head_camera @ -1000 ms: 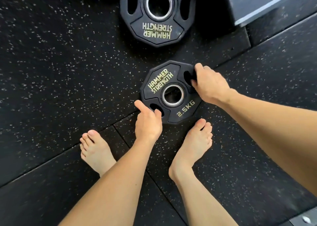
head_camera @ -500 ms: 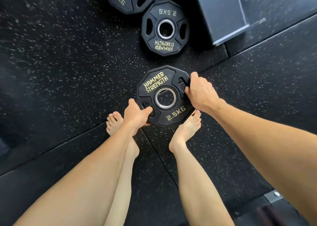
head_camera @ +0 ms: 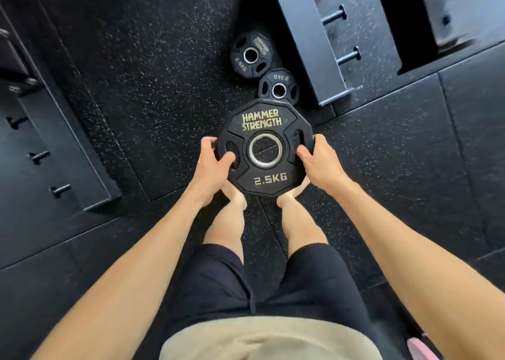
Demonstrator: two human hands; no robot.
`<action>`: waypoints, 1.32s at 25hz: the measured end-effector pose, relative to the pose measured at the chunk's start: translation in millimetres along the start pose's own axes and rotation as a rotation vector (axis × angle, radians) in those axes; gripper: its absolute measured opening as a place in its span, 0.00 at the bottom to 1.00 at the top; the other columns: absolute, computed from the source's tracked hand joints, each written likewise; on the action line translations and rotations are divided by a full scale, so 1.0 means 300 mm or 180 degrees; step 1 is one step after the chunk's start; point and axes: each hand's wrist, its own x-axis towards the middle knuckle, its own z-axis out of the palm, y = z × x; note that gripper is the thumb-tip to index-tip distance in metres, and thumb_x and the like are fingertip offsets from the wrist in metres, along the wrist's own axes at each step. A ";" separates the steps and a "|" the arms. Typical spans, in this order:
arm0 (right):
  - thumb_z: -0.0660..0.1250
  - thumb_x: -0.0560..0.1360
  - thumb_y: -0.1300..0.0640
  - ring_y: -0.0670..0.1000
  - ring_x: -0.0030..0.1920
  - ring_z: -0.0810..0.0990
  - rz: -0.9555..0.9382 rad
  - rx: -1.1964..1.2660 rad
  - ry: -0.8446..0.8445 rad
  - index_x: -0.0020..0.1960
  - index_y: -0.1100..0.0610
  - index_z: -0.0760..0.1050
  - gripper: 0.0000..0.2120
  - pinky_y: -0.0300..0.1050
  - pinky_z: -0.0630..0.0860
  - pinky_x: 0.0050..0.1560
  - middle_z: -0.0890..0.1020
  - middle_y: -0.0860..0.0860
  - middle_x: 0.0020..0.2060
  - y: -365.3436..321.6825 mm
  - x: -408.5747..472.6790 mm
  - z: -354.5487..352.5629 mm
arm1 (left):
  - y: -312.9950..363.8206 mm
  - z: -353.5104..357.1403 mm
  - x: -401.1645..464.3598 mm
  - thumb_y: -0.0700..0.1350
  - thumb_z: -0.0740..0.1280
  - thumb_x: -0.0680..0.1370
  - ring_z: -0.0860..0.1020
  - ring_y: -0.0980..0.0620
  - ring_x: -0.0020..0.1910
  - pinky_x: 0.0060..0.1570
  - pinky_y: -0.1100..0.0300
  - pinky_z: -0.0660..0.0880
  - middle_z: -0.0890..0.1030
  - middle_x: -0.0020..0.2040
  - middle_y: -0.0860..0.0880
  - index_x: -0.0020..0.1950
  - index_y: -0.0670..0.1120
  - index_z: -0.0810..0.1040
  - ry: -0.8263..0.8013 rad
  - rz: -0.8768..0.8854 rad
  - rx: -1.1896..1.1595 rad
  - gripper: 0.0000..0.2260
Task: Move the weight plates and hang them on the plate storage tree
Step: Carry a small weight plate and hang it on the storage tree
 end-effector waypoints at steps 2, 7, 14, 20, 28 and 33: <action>0.60 0.80 0.54 0.49 0.47 0.74 -0.0259 0.0335 0.0048 0.59 0.57 0.68 0.10 0.41 0.68 0.41 0.76 0.50 0.50 -0.094 -0.211 -0.057 | 0.073 -0.088 -0.214 0.39 0.62 0.79 0.77 0.54 0.47 0.39 0.67 0.75 0.77 0.54 0.47 0.61 0.48 0.66 0.0125 0.0328 -0.0475 0.12; 0.61 0.77 0.58 0.46 0.45 0.75 -0.0840 0.1311 0.0146 0.53 0.54 0.69 0.05 0.40 0.73 0.43 0.77 0.50 0.45 -0.277 -0.656 -0.138 | 0.188 -0.286 -0.675 0.41 0.62 0.78 0.75 0.56 0.39 0.37 0.64 0.74 0.77 0.45 0.50 0.54 0.51 0.70 0.0348 0.1096 -0.1475 0.07; 0.56 0.82 0.44 0.41 0.38 0.73 -0.1751 0.1316 -0.0117 0.45 0.54 0.68 0.15 0.42 0.75 0.43 0.74 0.48 0.38 -0.456 -0.935 -0.151 | 0.126 -0.376 -1.026 0.51 0.60 0.83 0.75 0.57 0.41 0.39 0.62 0.73 0.76 0.44 0.49 0.52 0.51 0.74 0.1281 0.1655 -0.2251 0.06; 0.57 0.80 0.40 0.43 0.40 0.73 -0.2537 0.0445 -0.1103 0.45 0.53 0.71 0.17 0.48 0.74 0.45 0.75 0.46 0.39 -0.589 -1.063 -0.055 | -0.022 -0.390 -1.286 0.55 0.60 0.82 0.75 0.54 0.45 0.50 0.52 0.75 0.78 0.44 0.53 0.48 0.55 0.75 0.2706 0.1402 -0.2900 0.08; 0.55 0.83 0.48 0.36 0.29 0.70 -0.3452 -0.0585 -0.2316 0.41 0.56 0.67 0.15 0.29 0.66 0.34 0.71 0.44 0.32 -0.599 -1.472 0.401 | -0.494 -0.466 -1.663 0.53 0.60 0.83 0.75 0.59 0.41 0.48 0.57 0.74 0.76 0.41 0.55 0.48 0.52 0.73 0.4344 0.1169 -0.3603 0.08; 0.56 0.82 0.45 0.37 0.30 0.71 -0.3500 -0.0890 -0.2860 0.40 0.52 0.68 0.16 0.32 0.67 0.35 0.74 0.41 0.30 -0.483 -1.767 0.836 | -0.889 -0.571 -1.901 0.55 0.60 0.82 0.73 0.58 0.38 0.45 0.56 0.73 0.75 0.38 0.55 0.47 0.53 0.74 0.4917 0.0748 -0.3913 0.08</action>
